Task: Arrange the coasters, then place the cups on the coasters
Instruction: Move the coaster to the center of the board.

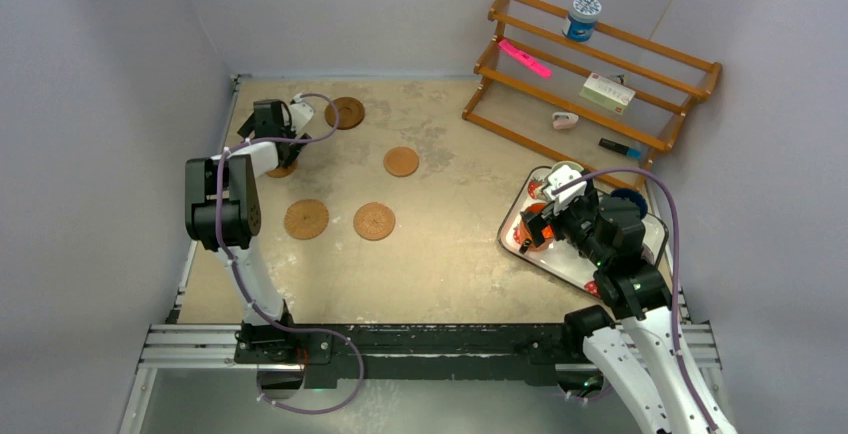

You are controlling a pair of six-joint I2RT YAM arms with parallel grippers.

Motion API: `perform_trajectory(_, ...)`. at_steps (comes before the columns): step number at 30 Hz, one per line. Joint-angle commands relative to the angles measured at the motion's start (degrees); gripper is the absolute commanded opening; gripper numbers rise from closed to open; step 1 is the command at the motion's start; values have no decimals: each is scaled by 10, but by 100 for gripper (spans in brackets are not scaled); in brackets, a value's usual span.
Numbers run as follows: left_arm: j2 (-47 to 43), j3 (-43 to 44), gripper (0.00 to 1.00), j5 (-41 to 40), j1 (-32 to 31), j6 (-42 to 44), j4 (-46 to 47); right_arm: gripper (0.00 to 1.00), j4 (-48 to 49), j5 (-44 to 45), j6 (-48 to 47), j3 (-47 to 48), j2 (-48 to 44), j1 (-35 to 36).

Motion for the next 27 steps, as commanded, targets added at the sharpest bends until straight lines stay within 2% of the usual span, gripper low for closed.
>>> perform_trajectory(1, 8, 15, 100, 13, 2, -12, 6, 99, 6, -4, -5, -3, 1, 3)
perform_trajectory(18, 51, 64, 100, 26, -28, -27, -7, 99, 7, -2, -5, -2, 4, 3)
perform_trajectory(27, 57, 78, 100, -9, -33, -27, 7, 99, 7, -1, -6, -3, 4, 3)
